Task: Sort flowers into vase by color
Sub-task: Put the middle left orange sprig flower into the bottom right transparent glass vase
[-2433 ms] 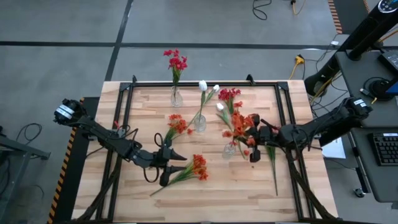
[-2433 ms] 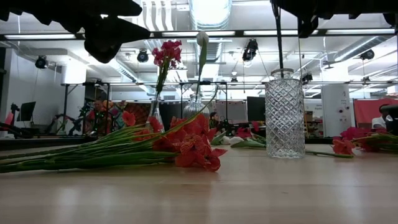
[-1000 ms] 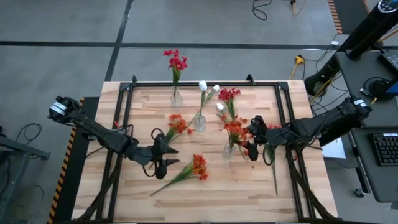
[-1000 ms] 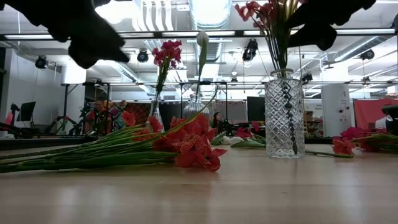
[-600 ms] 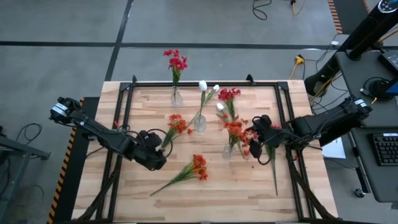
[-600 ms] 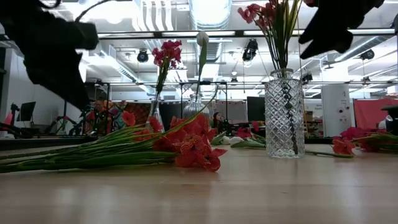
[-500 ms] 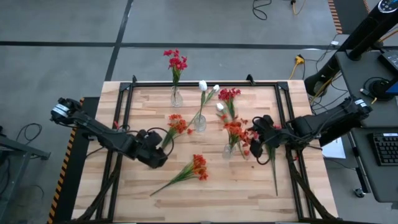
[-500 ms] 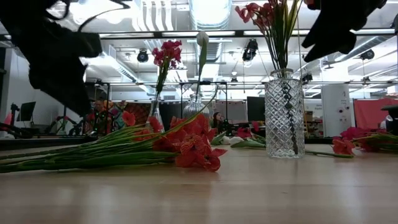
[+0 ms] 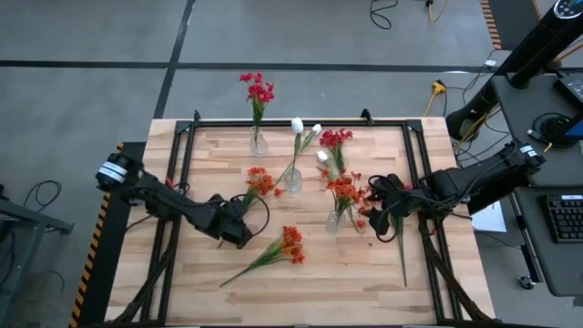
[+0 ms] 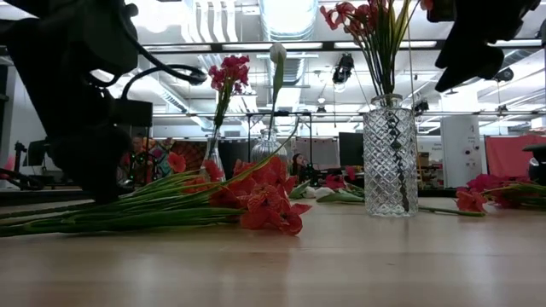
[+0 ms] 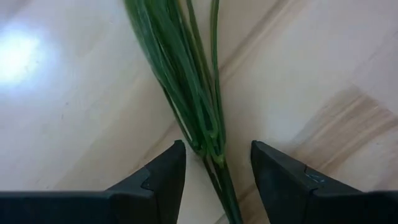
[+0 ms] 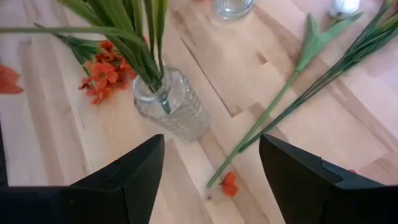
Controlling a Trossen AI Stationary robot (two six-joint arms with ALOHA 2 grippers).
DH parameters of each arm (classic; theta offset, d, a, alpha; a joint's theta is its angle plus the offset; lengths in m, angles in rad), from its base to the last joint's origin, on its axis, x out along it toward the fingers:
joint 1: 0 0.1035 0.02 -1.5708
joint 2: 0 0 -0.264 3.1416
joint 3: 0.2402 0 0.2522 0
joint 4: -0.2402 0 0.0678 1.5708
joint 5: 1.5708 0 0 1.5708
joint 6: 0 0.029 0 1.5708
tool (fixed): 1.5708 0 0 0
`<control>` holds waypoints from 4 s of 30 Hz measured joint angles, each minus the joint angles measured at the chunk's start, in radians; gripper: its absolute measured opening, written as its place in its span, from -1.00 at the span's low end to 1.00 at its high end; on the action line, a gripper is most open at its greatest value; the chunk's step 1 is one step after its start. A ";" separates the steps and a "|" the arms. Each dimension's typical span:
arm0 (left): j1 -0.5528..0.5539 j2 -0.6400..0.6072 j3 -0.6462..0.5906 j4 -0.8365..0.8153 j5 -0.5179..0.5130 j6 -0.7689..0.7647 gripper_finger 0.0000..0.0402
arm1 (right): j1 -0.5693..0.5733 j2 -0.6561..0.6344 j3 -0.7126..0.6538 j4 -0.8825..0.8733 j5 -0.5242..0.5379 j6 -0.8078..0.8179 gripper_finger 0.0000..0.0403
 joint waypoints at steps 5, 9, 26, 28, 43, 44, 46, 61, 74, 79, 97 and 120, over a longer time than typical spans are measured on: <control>-0.001 0.032 0.005 0.005 0.006 -0.018 -0.35 | 0.000 0.000 0.000 -0.003 -0.032 0.007 0.24; -0.001 0.025 0.002 0.015 0.020 -0.036 -0.70 | 0.001 0.000 -0.001 -0.003 -0.060 0.020 0.24; -0.050 -0.108 0.014 -0.099 -0.061 -0.073 -0.99 | 0.117 0.000 -0.002 -0.004 -0.072 0.074 0.22; -0.075 -0.157 0.019 -0.112 -0.094 -0.070 -0.99 | 0.131 0.000 -0.002 -0.004 -0.058 0.080 0.22; -0.316 -0.476 0.025 -0.014 -0.503 0.077 -1.00 | 0.277 0.000 -0.003 -0.004 0.069 0.149 0.19; -0.321 -0.484 0.025 0.015 -0.525 0.115 -1.00 | 0.286 0.000 -0.004 -0.003 0.087 0.148 0.19; -0.328 -0.492 0.025 0.084 -0.561 0.211 -1.00 | 0.306 0.001 -0.006 0.003 0.128 0.148 0.20; -0.329 -0.469 0.014 0.596 -0.577 0.841 -1.00 | 0.413 0.004 -0.030 0.210 0.375 -0.045 0.19; -0.330 -0.466 -0.260 1.310 -0.362 1.140 -1.00 | 0.426 0.051 -0.029 0.281 0.445 -0.155 0.19; -0.330 -0.442 -0.363 1.568 -0.315 1.223 -1.00 | 0.427 0.047 0.001 0.290 0.443 -0.174 0.21; -0.326 -0.218 -0.350 1.890 -0.278 1.365 -1.00 | 0.459 0.108 0.014 0.682 0.329 -0.510 0.20; -0.239 -0.009 -0.053 1.916 -0.236 1.523 -1.00 | 0.458 0.221 0.015 1.041 0.321 -0.868 0.18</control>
